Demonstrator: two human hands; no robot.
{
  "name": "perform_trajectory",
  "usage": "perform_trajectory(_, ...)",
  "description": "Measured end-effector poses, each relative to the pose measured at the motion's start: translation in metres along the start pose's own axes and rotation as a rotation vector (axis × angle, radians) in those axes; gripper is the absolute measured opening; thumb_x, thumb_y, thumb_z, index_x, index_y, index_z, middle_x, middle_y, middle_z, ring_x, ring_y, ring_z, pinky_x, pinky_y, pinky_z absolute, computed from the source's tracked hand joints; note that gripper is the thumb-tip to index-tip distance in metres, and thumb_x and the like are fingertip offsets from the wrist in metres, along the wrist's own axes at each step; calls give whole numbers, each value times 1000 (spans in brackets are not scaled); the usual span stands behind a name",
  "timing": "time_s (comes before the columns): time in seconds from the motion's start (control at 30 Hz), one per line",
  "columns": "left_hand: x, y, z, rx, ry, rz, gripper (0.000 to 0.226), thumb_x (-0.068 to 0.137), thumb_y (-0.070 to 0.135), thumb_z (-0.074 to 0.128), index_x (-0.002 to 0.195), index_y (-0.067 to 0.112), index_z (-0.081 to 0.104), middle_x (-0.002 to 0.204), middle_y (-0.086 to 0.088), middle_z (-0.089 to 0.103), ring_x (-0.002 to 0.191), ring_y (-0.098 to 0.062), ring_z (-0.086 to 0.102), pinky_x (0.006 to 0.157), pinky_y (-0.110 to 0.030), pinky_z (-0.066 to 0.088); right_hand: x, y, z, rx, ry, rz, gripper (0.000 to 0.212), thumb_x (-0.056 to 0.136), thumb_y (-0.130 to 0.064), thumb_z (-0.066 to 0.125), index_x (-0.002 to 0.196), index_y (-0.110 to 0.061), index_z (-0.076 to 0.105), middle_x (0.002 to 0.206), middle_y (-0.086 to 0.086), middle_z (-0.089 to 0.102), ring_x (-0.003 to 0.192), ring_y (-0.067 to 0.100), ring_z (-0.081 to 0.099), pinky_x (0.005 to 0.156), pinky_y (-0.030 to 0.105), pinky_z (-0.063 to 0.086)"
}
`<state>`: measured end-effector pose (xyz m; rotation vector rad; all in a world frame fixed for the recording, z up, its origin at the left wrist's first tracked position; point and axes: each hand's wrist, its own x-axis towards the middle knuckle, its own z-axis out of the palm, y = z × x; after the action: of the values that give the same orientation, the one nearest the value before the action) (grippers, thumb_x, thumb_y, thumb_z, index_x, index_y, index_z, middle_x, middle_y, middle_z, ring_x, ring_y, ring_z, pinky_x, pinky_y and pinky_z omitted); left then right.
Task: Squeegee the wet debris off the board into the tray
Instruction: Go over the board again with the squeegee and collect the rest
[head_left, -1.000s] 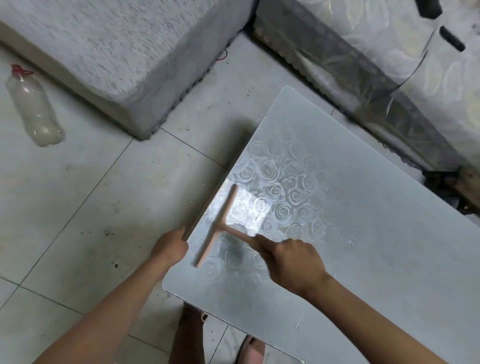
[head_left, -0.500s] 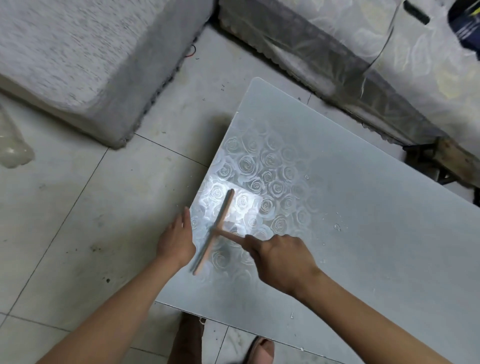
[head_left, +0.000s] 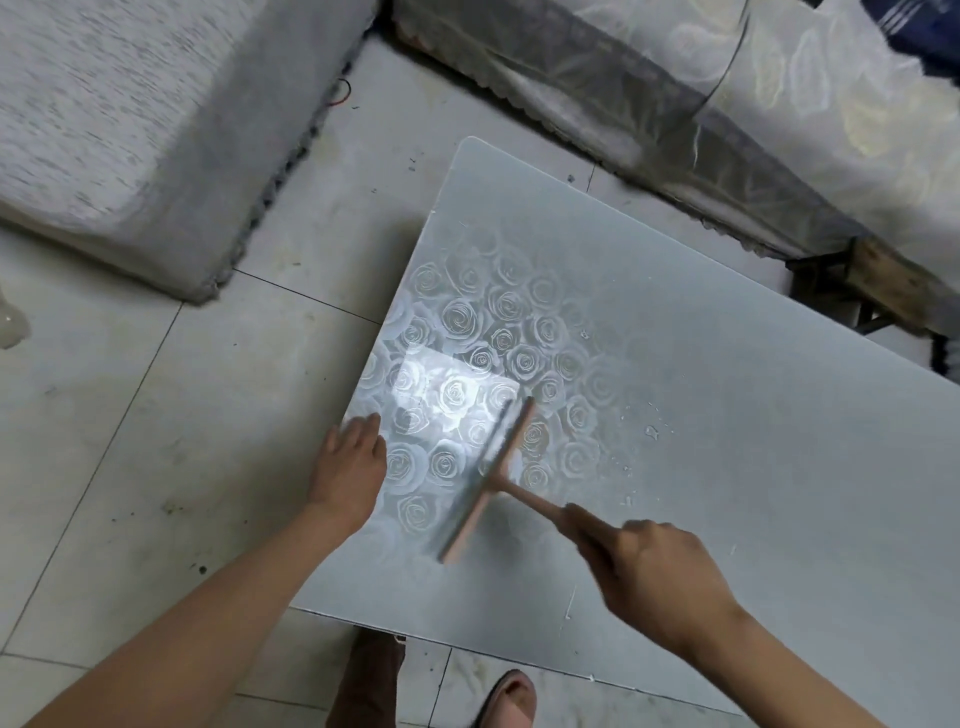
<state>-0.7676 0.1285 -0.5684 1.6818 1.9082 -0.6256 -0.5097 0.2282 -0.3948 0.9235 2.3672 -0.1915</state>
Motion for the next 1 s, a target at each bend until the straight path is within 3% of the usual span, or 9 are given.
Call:
perform_trajectory(0.07, -1, 0, 0, 77, -22, 19, 56, 89, 9, 49, 143, 6, 32, 159, -15, 3, 145, -29, 10, 115, -44, 15, 11, -24, -7, -3, 58, -76, 32, 78, -37, 69, 109, -36, 61, 51, 4, 56, 43, 27, 56, 40, 29, 28)
perform_trajectory(0.13, -1, 3, 1, 118, -38, 22, 54, 89, 9, 49, 141, 6, 34, 159, -17, 3, 144, -30, 14, 114, -44, 17, 25, -41, -3, 84, 32, -111, 28, 92, -35, 47, 121, -33, 49, 71, 7, 64, 63, 34, 61, 52, 32, 31)
perform_trajectory(0.37, -2, 5, -4, 171, -63, 6, 54, 90, 16, 47, 142, 9, 34, 159, -15, 2, 143, -30, 15, 112, -48, 19, 2, 40, 35, 166, -123, 161, 39, 97, -48, 32, 135, -46, 35, 106, -1, 68, 98, 27, 63, 74, 34, 49)
perform_trajectory(0.47, -5, 8, -6, 149, -30, -17, 62, 90, 16, 48, 147, 7, 26, 159, -13, 3, 144, -28, 17, 112, -46, 20, -25, 73, 39, 150, -134, 257, 38, 97, -53, 26, 132, -47, 39, 97, -6, 69, 91, 21, 65, 68, 31, 49)
perform_trajectory(0.53, -9, 8, -9, 47, 88, -20, 62, 85, 10, 56, 143, 3, 35, 156, -15, 23, 137, -29, 34, 108, -44, 30, -32, 73, 39, 126, -110, 241, 39, 98, -52, 24, 132, -45, 39, 89, -4, 68, 84, 21, 65, 63, 31, 46)
perform_trajectory(0.63, -12, 9, -17, -45, 197, 35, 34, 72, 1, 69, 106, 7, 66, 110, -11, 67, 95, -30, 65, 82, -37, 51, -15, 42, 28, 189, -45, 119, 37, 97, -48, 29, 133, -41, 35, 89, 1, 68, 86, 29, 64, 61, 33, 42)
perform_trajectory(0.73, -15, 12, -24, -27, 55, -89, 22, 93, 14, 42, 109, 20, 57, 102, -1, 65, 96, -24, 63, 74, -30, 44, 26, -11, 14, 250, 17, -41, 29, 95, -35, 40, 123, -33, 46, 90, 9, 67, 84, 36, 64, 60, 34, 35)
perform_trajectory(0.83, -15, 19, -29, -49, 74, -125, 26, 101, 27, 33, 110, 19, 56, 105, -4, 64, 99, -26, 64, 75, -30, 47, 58, -41, 12, 252, 45, -139, 26, 92, -23, 44, 117, -21, 50, 89, 14, 64, 80, 37, 62, 58, 33, 31)
perform_trajectory(1.0, -16, 41, -34, -82, 81, -150, 34, 103, 38, 29, 114, 22, 56, 106, -5, 64, 99, -26, 64, 75, -29, 45, 39, 21, 51, 274, 25, -83, 39, 92, -31, 44, 131, -35, 41, 98, 10, 66, 88, 34, 64, 63, 33, 41)
